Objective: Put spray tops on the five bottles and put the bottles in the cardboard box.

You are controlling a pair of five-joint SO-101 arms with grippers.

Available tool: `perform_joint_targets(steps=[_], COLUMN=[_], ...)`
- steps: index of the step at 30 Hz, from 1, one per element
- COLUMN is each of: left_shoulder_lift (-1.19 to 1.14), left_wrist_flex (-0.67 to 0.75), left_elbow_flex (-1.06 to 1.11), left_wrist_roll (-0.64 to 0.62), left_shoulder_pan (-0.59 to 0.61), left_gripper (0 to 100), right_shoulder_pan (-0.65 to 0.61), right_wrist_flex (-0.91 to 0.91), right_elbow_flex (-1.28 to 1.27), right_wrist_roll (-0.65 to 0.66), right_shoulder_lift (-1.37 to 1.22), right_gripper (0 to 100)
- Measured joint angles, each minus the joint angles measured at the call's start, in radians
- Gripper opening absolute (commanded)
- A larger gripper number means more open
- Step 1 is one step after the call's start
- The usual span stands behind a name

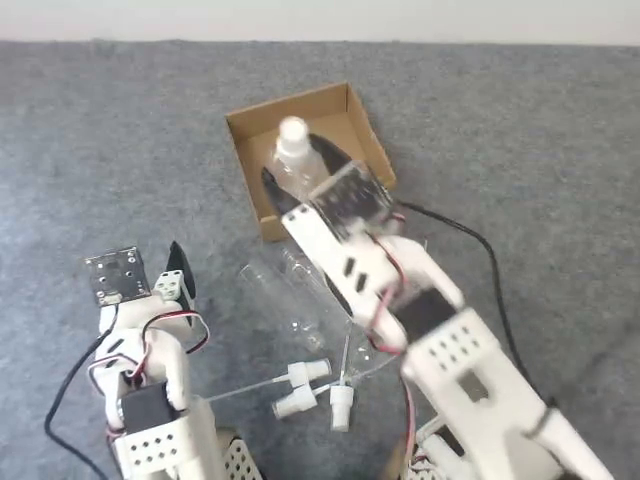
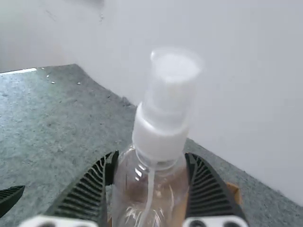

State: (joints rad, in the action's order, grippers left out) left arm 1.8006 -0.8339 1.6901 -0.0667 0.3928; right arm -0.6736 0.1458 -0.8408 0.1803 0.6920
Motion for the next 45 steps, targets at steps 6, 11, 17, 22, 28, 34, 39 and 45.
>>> perform_joint_targets(steps=[6, 11, 17, 22, 28, 34, 39, 45], left_shoulder_lift=[0.0, 0.0, 0.0, 0.0, 0.0, 0.0, 0.0, 0.0], left_wrist_flex=[0.0, 0.0, 0.0, 0.0, 0.0, 0.0, 0.0, 0.0], left_elbow_flex=[0.0, 0.0, 0.0, 0.0, 0.0, 0.0, 0.0, 0.0], left_wrist_roll=[0.0, 0.0, 0.0, 0.0, 0.0, 0.0, 0.0, 0.0], left_shoulder_pan=[0.0, 0.0, 0.0, 0.0, -0.014, -0.035, -0.035, -0.035], left_gripper=[17, 17, 17, 17, 17, 17, 17, 17], right_shoulder_pan=[0.0, 0.018, 0.061, 0.08, 0.081, 0.081, 0.081, 0.081], right_wrist_flex=[-0.103, -0.147, -0.157, -0.157, -0.157, -0.157, -0.157, -0.158], right_elbow_flex=[0.133, 0.284, 0.505, 0.703, 0.928, 1.155, 1.289, 1.363], right_wrist_roll=[0.0, 0.0, 0.0, 0.0, 0.0, 0.0, 0.0, -0.04], right_shoulder_lift=[-0.276, -0.516, -0.806, -1.02, -1.249, -1.471, -1.576, -1.626], right_gripper=[0.7, 0.9, 0.9, 0.9, 0.9, 0.8, 0.9, 0.9])
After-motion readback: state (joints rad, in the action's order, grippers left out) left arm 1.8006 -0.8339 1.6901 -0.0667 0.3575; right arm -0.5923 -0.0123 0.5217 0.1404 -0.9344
